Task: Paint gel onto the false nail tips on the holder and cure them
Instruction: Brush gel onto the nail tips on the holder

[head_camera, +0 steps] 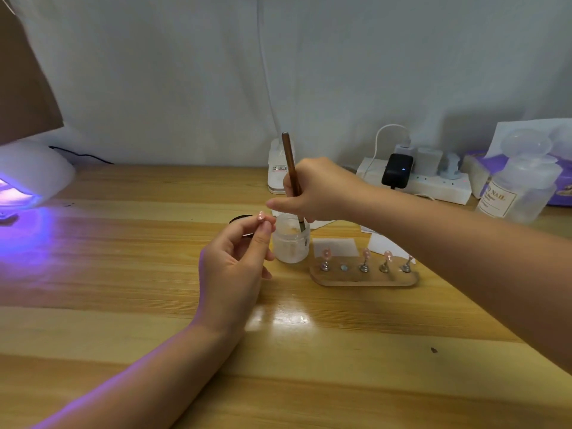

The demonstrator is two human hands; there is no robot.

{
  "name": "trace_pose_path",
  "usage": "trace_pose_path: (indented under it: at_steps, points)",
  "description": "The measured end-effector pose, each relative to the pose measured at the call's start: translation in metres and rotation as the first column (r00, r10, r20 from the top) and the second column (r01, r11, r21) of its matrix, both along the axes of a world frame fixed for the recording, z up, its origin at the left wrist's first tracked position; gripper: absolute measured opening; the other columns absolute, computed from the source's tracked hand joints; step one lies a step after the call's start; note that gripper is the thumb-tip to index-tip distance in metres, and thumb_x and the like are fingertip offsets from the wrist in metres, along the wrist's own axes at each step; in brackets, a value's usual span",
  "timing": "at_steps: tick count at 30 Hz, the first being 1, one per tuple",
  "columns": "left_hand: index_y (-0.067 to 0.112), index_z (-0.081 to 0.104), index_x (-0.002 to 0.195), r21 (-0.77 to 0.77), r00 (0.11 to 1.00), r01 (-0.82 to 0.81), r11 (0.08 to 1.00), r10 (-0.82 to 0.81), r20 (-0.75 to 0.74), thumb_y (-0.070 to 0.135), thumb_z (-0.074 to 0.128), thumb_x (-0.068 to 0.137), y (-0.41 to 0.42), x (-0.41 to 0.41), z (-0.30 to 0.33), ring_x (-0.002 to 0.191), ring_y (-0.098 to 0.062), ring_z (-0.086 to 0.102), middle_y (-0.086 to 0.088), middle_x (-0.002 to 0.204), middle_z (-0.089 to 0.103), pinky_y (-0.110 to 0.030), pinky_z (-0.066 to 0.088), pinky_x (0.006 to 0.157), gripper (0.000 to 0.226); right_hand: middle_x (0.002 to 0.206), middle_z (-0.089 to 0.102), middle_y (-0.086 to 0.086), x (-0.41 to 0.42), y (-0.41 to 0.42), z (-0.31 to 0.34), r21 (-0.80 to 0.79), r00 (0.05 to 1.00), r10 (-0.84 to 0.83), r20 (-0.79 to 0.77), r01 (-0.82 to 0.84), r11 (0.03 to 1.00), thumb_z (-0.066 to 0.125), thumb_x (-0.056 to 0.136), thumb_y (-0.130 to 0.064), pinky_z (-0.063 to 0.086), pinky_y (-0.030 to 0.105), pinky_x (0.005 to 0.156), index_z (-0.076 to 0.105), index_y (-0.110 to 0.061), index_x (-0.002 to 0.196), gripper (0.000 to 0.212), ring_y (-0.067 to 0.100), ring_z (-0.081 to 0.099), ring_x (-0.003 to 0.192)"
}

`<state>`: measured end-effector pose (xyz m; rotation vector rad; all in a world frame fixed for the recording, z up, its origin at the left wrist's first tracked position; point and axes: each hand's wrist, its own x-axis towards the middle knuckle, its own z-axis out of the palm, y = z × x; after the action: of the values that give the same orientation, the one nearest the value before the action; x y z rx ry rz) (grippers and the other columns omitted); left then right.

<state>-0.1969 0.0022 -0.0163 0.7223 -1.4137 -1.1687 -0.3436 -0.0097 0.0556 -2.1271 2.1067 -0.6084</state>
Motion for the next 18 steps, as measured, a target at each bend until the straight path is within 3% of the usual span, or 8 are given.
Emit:
trace_pose_path:
  at_steps: [9,18]
  points:
    - [0.026,0.067,0.085,0.002,1.0,0.019,1.0,-0.019,0.021,0.014,0.06,0.086,-0.001,0.0,-0.001,0.062,-0.002,0.062,0.012,0.069,0.068,-0.018,0.05,0.046,0.014,0.033,0.05,-0.012,-0.003,-0.004,-0.013,0.07,0.989,-0.031,0.146,0.021,0.997,0.059,0.085,-0.044,0.039,0.021,0.052,0.048,-0.017,0.053,0.043,-0.005,0.046,0.037]
    - [0.026,0.067,0.085,0.014,0.999,0.035,0.999,-0.035,0.018,0.014,0.059,0.087,-0.002,0.0,-0.003,0.066,-0.002,0.063,0.013,0.075,0.07,-0.018,0.049,0.046,0.015,0.034,0.049,-0.011,-0.002,-0.002,-0.013,0.003,0.94,-0.041,0.339,0.042,0.999,0.06,0.086,-0.039,0.037,0.012,0.045,0.05,-0.017,0.051,0.043,-0.006,0.046,0.036]
